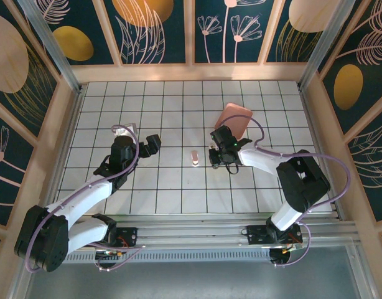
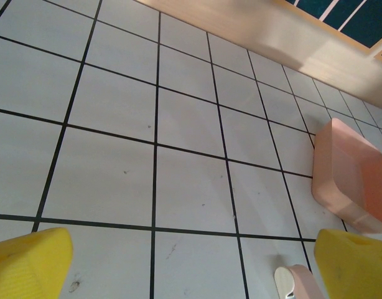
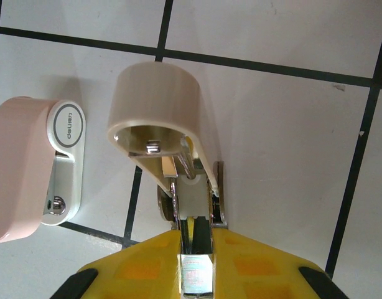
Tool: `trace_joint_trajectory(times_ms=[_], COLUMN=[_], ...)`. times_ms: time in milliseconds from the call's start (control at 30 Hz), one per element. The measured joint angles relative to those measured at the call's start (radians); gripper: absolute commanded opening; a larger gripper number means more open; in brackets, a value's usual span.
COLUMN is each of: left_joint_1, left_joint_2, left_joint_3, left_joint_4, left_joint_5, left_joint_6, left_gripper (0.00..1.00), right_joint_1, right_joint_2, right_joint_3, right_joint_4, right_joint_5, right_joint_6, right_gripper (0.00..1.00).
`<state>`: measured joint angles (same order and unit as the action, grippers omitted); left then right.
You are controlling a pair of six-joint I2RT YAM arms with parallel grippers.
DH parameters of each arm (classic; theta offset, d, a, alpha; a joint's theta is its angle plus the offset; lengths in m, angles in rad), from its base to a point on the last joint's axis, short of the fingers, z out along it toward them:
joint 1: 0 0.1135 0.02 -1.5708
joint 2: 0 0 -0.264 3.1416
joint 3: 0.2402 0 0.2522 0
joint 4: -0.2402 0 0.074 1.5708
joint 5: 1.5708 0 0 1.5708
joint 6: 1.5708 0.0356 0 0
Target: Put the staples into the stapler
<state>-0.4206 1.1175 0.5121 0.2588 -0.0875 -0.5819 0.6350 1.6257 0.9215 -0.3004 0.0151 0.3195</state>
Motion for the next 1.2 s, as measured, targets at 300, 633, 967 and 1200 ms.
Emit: trace_joint_trajectory(times_ms=[300,633,967,1200], left_joint_1=[0.0,0.0,0.0,0.0], left_joint_2=[0.0,0.005,0.01,0.011], left_joint_3=[0.0,0.0,0.0,0.0], left_joint_4=[0.0,0.003,0.01,0.021], left_joint_5=[0.0,0.001,0.004,0.005], left_joint_6=[0.0,0.0,0.0,0.0], left_gripper=[0.99,0.99,0.99,0.99], right_joint_1=[0.0,0.002,0.002,0.002], right_joint_2=[0.006,0.01,0.01,0.01], right_joint_3=[0.0,-0.002,-0.012,-0.013], right_joint_4=[0.006,0.007,0.016,0.017], right_joint_5=[0.017,0.019,0.007,0.007], right_joint_6=[-0.016,-0.027,-0.027,-0.027], right_gripper=[0.18,0.18,0.18,0.22])
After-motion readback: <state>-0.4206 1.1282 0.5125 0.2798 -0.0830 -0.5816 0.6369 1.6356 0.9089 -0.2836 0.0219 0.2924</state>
